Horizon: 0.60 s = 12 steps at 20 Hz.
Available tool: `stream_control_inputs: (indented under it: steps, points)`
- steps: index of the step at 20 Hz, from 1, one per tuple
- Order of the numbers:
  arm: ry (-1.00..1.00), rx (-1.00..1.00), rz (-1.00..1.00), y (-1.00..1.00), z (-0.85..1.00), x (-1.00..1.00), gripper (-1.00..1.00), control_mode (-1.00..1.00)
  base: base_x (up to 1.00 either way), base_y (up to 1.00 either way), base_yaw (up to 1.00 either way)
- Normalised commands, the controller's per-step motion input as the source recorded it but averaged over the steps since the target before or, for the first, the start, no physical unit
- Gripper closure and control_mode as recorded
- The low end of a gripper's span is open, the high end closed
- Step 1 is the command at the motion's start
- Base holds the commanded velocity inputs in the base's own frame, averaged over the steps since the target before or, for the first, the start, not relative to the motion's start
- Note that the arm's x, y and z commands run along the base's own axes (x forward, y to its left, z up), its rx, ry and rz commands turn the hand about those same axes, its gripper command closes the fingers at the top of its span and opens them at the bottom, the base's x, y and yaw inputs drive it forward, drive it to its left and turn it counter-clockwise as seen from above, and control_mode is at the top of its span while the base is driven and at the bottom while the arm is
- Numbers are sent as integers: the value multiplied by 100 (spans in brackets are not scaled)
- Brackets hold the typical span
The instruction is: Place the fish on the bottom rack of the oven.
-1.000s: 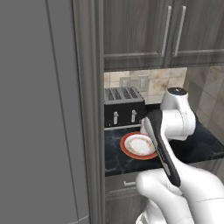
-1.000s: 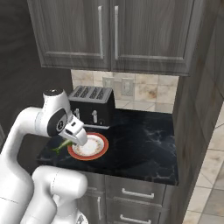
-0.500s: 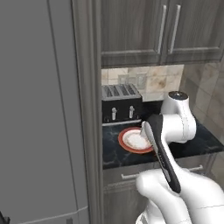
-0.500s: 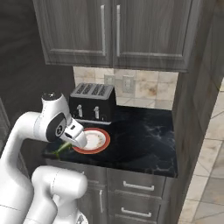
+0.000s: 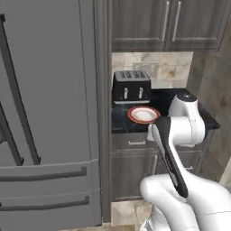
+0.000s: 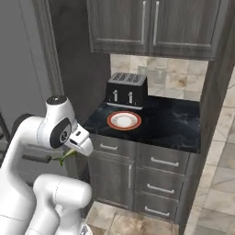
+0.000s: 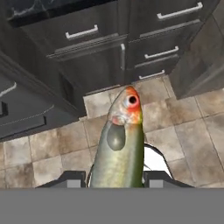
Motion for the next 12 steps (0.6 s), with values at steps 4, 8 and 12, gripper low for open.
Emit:
stream_control_inputs:
  steps: [4, 8, 12]
  points:
    - [0, 0, 0, 0, 0, 0, 100, 100, -44, 100, 47]
    - [0, 0, 0, 0, 0, 0, 100, 100, -27, 100, 44]
    - [0, 0, 0, 0, 0, 0, 100, 100, -6, 100, 30]
